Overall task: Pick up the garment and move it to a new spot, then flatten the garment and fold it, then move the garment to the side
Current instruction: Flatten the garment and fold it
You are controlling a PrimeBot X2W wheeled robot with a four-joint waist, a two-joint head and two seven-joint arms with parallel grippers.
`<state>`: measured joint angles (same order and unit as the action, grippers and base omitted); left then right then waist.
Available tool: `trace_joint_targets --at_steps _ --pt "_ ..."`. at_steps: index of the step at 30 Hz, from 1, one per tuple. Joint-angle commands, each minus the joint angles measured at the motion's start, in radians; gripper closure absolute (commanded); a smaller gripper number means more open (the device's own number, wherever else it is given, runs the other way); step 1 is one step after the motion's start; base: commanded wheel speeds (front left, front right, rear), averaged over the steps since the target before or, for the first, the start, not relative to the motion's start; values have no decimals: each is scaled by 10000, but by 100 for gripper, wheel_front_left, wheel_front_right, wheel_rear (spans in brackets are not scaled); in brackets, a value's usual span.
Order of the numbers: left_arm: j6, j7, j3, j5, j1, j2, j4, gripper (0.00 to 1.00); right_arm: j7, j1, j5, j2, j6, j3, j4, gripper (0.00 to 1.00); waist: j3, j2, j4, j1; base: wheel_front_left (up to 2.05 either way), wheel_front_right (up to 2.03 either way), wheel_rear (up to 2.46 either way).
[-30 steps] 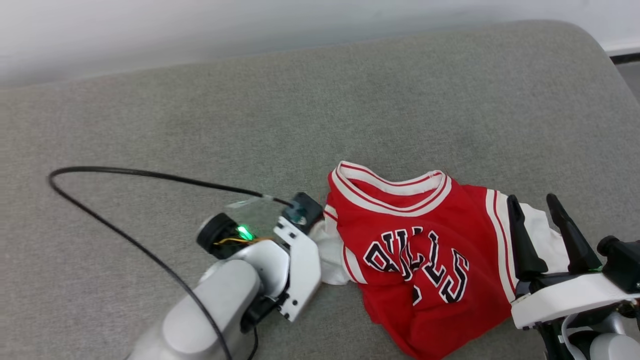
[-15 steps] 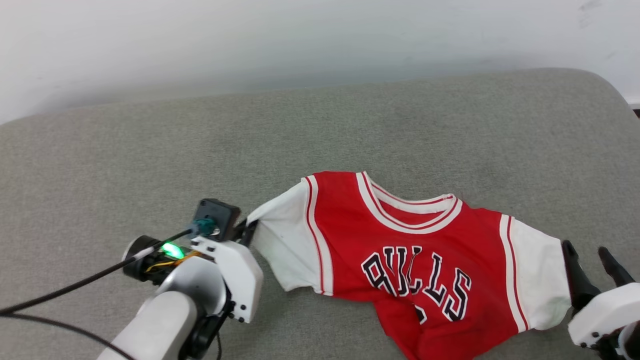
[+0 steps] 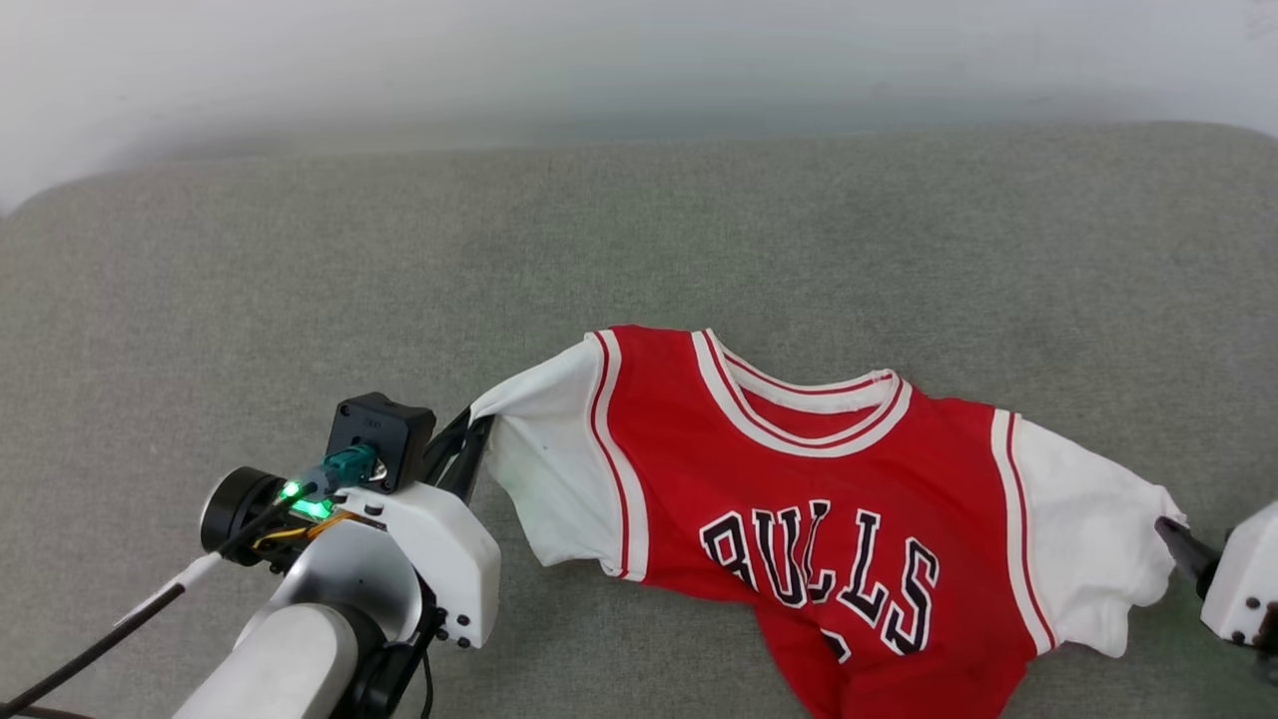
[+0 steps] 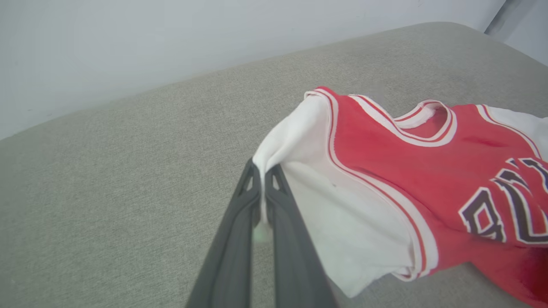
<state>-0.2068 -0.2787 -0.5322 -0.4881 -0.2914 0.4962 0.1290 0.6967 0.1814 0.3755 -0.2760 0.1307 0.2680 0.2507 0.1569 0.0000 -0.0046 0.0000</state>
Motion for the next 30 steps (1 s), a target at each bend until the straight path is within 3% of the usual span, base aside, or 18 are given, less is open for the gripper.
trace_joint_targets --at_steps 1,9,10,11,21,30 --pt "-46 4 11 19 -87 -9 65 100 29 160 0 -40 1 -91 139 0 199 0 108 0 0 0 0" --pt "112 196 -13 -21 -387 -108 114 100 583 979 416 -142 1 -933 1789 0 783 0 420 0 0 0 0" --pt "117 275 -2 -76 -381 -116 10 100 783 1027 525 -63 2 -1124 2187 86 787 0 443 0 0 0 0" --pt "97 260 -4 -17 -373 -67 -39 100 867 1067 540 -81 2 -1160 2273 100 762 0 438 0 0 0 0" --pt "-22 652 455 -179 -571 78 -122 100 2 2199 -124 -403 -1 -1057 1743 100 24 0 44 0 0 0 0" --pt "480 1512 1576 -1083 -2340 -323 -1817 100 -1478 4114 -967 -259 -2 -1363 1584 100 -560 0 -224 0 0 0 0"
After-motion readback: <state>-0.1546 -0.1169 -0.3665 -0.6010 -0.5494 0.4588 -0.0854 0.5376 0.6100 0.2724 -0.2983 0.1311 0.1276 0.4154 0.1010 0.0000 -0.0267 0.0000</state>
